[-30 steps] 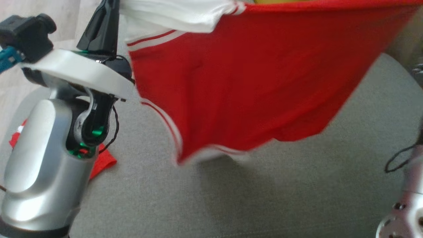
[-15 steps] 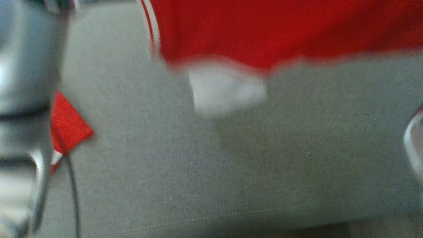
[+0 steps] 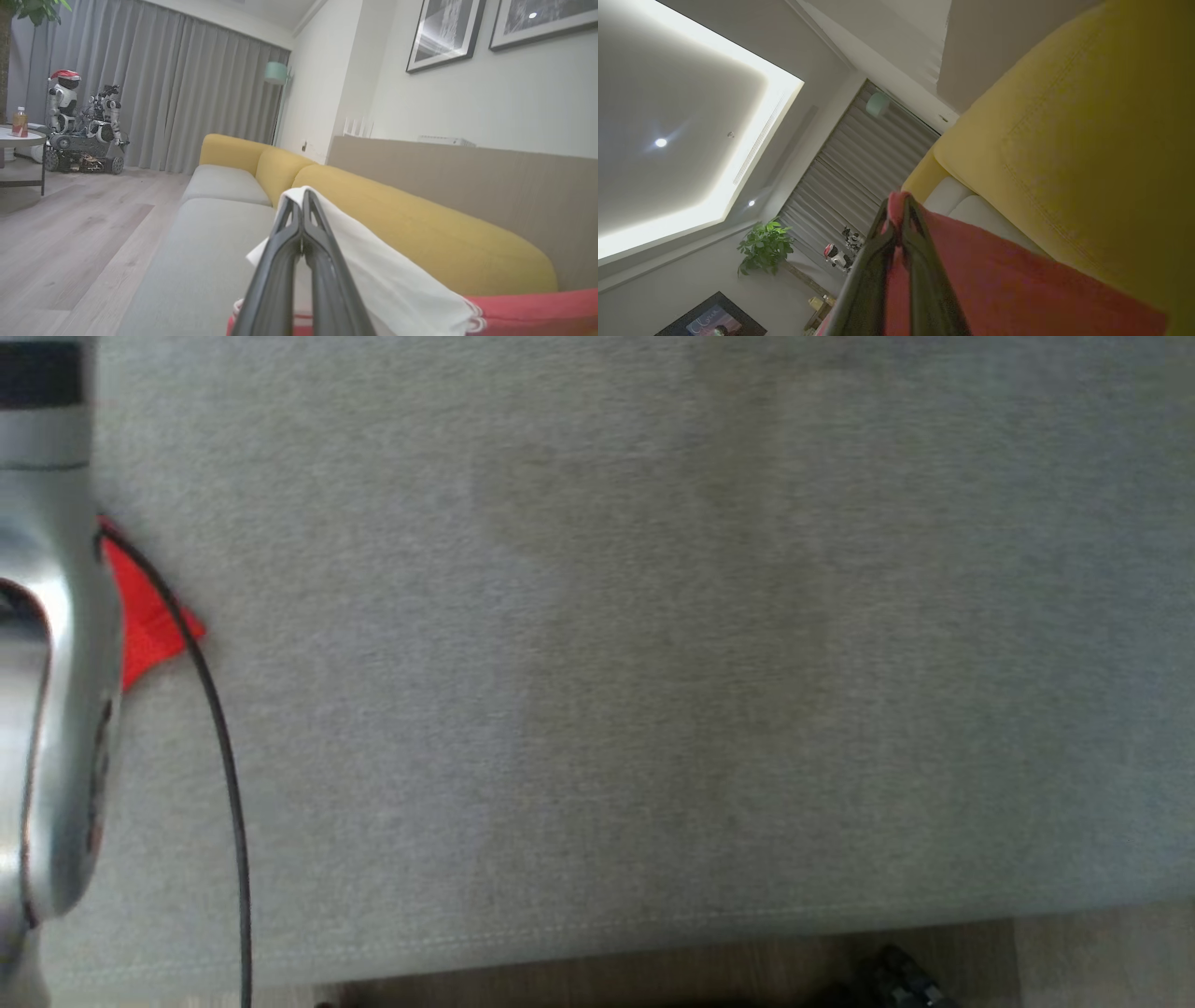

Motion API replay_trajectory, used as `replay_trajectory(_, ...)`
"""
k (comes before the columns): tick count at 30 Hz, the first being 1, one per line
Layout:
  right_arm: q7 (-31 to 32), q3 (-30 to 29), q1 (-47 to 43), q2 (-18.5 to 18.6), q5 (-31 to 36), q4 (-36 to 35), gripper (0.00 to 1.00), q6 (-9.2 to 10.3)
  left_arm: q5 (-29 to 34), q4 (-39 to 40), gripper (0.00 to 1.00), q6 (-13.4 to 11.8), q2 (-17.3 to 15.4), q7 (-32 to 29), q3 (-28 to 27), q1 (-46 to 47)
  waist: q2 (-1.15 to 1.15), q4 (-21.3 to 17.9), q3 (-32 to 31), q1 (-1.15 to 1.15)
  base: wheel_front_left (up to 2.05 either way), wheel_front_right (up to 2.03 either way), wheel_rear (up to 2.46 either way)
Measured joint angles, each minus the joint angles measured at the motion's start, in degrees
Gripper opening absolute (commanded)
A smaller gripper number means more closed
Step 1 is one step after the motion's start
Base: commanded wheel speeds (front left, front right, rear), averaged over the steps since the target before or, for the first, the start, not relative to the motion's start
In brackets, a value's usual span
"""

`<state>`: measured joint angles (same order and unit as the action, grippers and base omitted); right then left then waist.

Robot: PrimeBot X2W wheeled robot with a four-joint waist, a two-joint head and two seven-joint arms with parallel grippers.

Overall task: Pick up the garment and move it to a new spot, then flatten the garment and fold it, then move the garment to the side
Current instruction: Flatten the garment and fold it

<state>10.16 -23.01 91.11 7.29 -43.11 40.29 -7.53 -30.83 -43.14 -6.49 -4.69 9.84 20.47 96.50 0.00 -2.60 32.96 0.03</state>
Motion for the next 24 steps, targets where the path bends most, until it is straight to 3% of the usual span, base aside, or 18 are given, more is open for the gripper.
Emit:
replay_trajectory(6,-0.62,3.89,-8.97,1.74,-6.55,2.74,0.00,0.00,0.82,-4.21,0.00,3.03,0.40,2.63,2.79,-1.81,0.00,2.15,0.84,-0.02,0.00,0.00,0.00)
replay_trajectory(12,-1.96,6.84,-19.77,3.39,-10.31,5.99,0.00,0.00,2.37,-7.64,0.00,6.57,0.68,3.76,7.00,-12.71,0.00,3.08,-1.62,-0.03,0.00,0.00,0.00)
replay_trajectory(17,-2.13,10.45,-27.37,4.79,-10.89,10.01,0.00,0.00,3.61,-9.13,0.00,8.12,-0.21,4.11,9.45,-21.52,0.00,3.71,-5.27,-0.03,0.00,0.00,0.00)
replay_trajectory(24,-2.00,18.36,-36.39,7.72,-6.93,15.61,0.00,0.00,4.11,-10.58,0.00,10.69,-3.96,4.44,12.38,-35.00,0.00,4.03,-11.81,-0.03,0.00,0.00,0.00)
